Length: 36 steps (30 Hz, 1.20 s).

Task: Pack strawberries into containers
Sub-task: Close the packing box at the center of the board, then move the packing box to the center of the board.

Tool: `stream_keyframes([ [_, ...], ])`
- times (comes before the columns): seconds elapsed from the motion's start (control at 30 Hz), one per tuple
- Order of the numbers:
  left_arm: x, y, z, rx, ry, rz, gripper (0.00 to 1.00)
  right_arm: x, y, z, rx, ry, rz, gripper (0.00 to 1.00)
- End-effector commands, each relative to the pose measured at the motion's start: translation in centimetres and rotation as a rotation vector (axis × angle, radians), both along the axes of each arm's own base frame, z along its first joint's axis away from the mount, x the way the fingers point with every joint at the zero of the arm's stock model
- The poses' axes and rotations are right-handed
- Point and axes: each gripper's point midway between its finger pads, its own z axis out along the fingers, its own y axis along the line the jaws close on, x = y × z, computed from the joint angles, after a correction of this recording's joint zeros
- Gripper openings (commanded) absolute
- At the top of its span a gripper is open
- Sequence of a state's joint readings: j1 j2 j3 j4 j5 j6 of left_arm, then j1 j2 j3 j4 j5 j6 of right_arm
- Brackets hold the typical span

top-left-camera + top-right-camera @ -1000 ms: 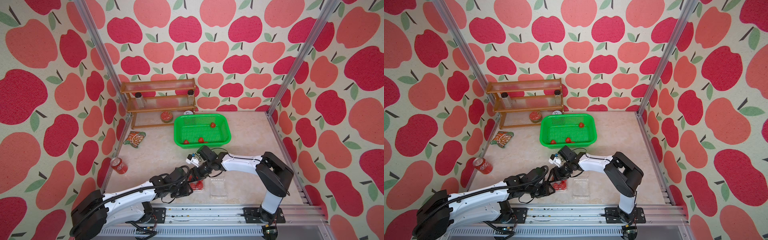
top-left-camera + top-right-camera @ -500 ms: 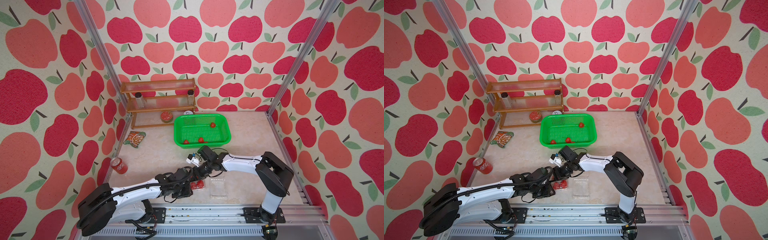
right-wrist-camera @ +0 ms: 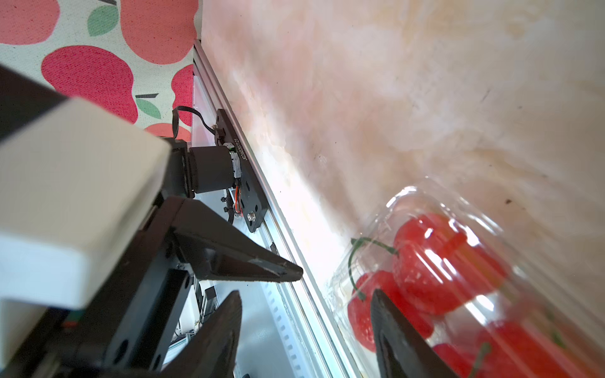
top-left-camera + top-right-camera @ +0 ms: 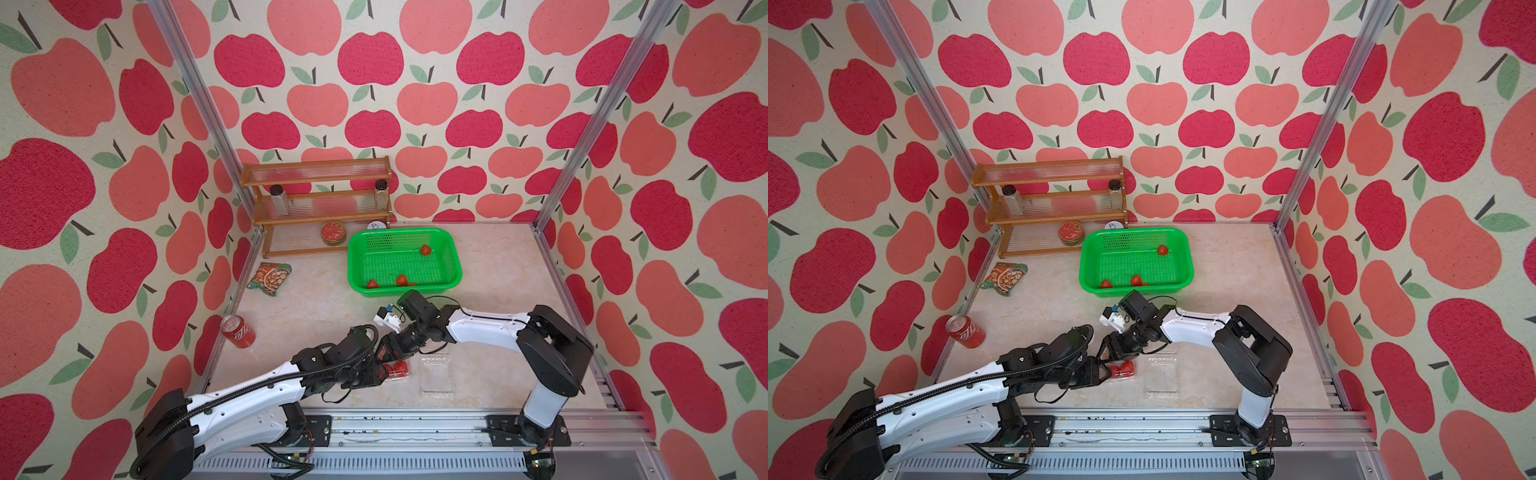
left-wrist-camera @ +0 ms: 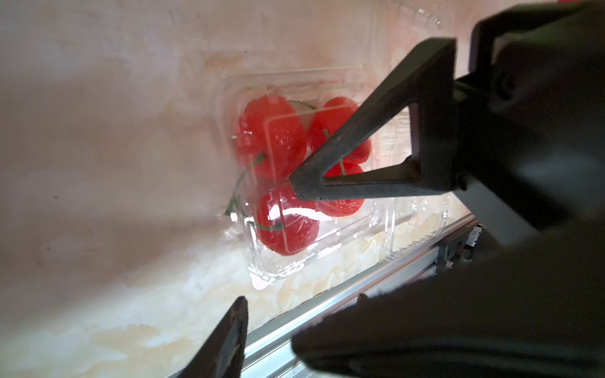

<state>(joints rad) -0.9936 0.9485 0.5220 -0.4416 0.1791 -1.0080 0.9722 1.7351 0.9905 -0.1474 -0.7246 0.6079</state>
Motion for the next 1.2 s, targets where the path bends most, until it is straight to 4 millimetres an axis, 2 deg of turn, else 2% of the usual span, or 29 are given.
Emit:
stream_keyframes([
  [0.0, 0.8, 0.5, 1.1, 0.047, -0.040, 0.007, 0.53, 0.5, -2.3, 1.7, -0.031, -0.018, -0.060, 0.65],
  [0.17, 1.9, -0.5, 1.6, 0.100, -0.039, -0.022, 0.54, 0.9, -5.9, 3.4, -0.073, -0.062, -0.132, 0.66],
  [0.33, 3.3, -1.5, 1.7, 0.166, -0.027, -0.045, 0.54, -0.2, -8.3, 2.6, -0.115, -0.031, -0.177, 0.66],
  [0.43, 4.0, -1.9, 1.8, 0.210, -0.023, -0.064, 0.53, -1.6, -9.2, 2.6, -0.118, 0.001, -0.182, 0.65],
  [0.6, 4.9, -2.0, 1.8, 0.244, -0.012, -0.050, 0.52, -5.2, -10.5, 3.5, -0.164, 0.021, -0.137, 0.65],
  [0.9, 6.5, -0.8, 2.4, 0.217, -0.020, 0.050, 0.52, -11.2, -10.2, 1.4, -0.232, 0.135, -0.046, 0.66],
  [1.07, 7.0, -0.7, 2.5, 0.210, -0.020, 0.057, 0.52, -11.7, -11.2, -1.1, -0.313, 0.170, -0.072, 0.65],
  [1.17, 7.2, -0.9, 2.8, 0.205, -0.022, 0.053, 0.52, -11.2, -11.7, -2.4, -0.359, 0.182, -0.094, 0.65],
])
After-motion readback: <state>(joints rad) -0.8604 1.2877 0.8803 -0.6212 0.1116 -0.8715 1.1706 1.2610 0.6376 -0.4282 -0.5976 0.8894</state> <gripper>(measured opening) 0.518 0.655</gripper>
